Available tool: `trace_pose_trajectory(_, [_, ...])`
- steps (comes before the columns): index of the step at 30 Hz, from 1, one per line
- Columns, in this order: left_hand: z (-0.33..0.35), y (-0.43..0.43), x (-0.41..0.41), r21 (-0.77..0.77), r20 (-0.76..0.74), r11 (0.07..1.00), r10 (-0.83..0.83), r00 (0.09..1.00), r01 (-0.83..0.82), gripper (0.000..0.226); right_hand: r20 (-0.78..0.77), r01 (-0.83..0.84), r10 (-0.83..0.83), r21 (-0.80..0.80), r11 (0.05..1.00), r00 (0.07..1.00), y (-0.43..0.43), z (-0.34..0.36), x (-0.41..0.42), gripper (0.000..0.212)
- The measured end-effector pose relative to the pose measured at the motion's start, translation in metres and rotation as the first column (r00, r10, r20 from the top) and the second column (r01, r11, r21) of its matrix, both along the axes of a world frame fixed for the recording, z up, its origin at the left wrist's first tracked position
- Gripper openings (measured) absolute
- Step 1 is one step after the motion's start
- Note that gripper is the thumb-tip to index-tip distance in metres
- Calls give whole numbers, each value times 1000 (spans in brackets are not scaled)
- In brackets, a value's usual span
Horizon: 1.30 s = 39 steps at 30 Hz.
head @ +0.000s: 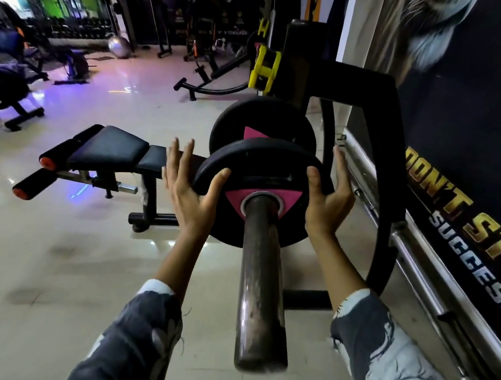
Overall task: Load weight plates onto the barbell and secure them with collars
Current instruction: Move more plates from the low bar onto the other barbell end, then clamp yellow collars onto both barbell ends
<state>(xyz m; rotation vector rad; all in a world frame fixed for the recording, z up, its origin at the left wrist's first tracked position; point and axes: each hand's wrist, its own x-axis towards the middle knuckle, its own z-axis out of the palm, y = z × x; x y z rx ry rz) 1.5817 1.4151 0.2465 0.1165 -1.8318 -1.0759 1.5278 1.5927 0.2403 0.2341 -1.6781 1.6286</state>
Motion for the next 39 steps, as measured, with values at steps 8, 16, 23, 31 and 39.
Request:
trace_pose_trajectory(8, [13,-26,-115,103,61,990,-99,993,92,79,78,-159,156,31,987,985,-21,8,-108,88])
trace_pose_trajectory(16, [4,-35,-125,105,15,985,-141,990,139,60,20,-159,160,-22,987,987,-22,1,-120,83])
trace_pose_trajectory(23, [4,-50,-132,528,-46,753,-437,898,393,58,129,-238,227,80,968,965,-12,18,-116,67])
trace_pose_trajectory(31, [69,-95,-227,515,219,619,-764,607,593,29,340,-242,103,396,886,935,-54,116,-102,44])
trace_pose_trajectory(39, [102,-59,-285,424,233,457,-890,393,782,31,525,-248,-224,682,688,821,-80,131,-70,60])
